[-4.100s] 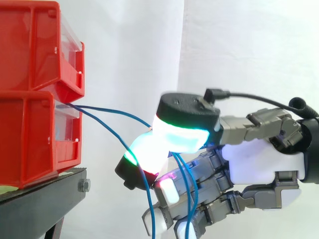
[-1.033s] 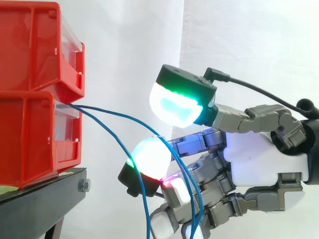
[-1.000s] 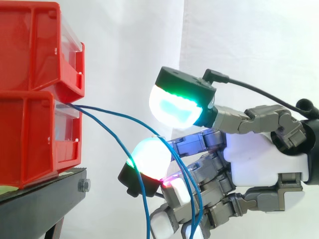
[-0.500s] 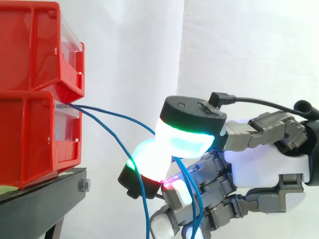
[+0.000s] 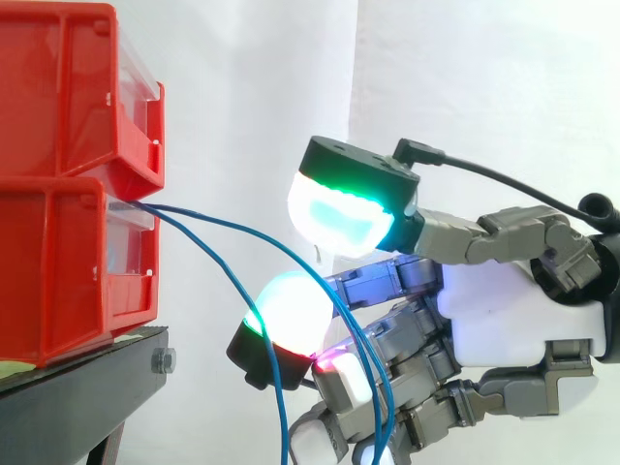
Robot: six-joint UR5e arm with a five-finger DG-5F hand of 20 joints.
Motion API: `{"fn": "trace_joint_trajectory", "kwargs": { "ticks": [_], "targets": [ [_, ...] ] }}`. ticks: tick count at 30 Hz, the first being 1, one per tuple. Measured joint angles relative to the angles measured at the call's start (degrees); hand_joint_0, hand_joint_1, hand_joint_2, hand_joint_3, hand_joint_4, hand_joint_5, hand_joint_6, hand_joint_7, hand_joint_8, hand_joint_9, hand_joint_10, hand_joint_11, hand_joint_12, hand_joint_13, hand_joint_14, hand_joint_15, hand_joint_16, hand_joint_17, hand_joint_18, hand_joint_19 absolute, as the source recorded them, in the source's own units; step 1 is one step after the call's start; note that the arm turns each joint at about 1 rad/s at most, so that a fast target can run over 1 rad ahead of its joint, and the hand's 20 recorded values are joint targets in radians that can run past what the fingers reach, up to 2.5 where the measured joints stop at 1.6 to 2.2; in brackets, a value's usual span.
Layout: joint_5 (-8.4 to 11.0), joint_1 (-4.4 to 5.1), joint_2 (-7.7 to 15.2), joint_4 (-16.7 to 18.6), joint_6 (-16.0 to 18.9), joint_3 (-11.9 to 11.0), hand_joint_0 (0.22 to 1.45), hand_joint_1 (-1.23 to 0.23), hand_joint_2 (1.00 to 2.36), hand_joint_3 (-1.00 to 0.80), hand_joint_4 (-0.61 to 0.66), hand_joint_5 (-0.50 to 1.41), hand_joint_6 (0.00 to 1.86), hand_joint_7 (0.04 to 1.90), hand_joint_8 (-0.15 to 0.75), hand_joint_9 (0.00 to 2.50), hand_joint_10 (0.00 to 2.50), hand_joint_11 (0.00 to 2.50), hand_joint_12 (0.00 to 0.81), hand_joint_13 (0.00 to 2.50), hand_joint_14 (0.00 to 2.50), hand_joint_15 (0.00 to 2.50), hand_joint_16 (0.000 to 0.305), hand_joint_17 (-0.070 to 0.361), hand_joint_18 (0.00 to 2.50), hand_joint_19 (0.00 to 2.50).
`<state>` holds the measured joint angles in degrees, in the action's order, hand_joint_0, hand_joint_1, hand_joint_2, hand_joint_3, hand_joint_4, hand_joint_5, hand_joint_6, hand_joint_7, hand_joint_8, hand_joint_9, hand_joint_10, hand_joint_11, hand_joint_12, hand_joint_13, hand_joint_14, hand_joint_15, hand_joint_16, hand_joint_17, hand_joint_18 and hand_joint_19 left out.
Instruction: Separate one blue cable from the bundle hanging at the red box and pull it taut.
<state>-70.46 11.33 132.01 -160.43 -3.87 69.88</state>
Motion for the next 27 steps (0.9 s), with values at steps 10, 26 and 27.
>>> {"fn": "trace_joint_trajectory", "kwargs": {
  "ticks": [10, 26, 27],
  "targets": [
    [0.46, 0.09, 0.0, 0.02, 0.0, -0.01, 0.7, -0.73, 1.01, -0.35, 0.19, -0.23, 0.85, 1.04, 0.343, 0.95, 0.02, 0.91, 0.4, 0.82, 0.02, 0.55, 0.048, 0.109, 0.84, 0.64],
    [0.67, 0.2, 0.0, 0.0, 0.0, 0.06, 0.55, -0.65, 1.0, -0.5, 0.2, -0.23, 0.86, 1.03, 0.341, 0.98, 0.02, 0.9, 0.407, 0.84, 0.02, 0.56, 0.049, 0.11, 0.86, 0.65],
    [0.68, 0.2, 0.0, 0.01, 0.0, 0.06, 0.53, -0.58, 1.0, -0.5, 0.21, -0.22, 0.85, 1.03, 0.346, 0.99, 0.02, 0.9, 0.408, 0.84, 0.02, 0.56, 0.05, 0.113, 0.86, 0.66]
  ]
}}
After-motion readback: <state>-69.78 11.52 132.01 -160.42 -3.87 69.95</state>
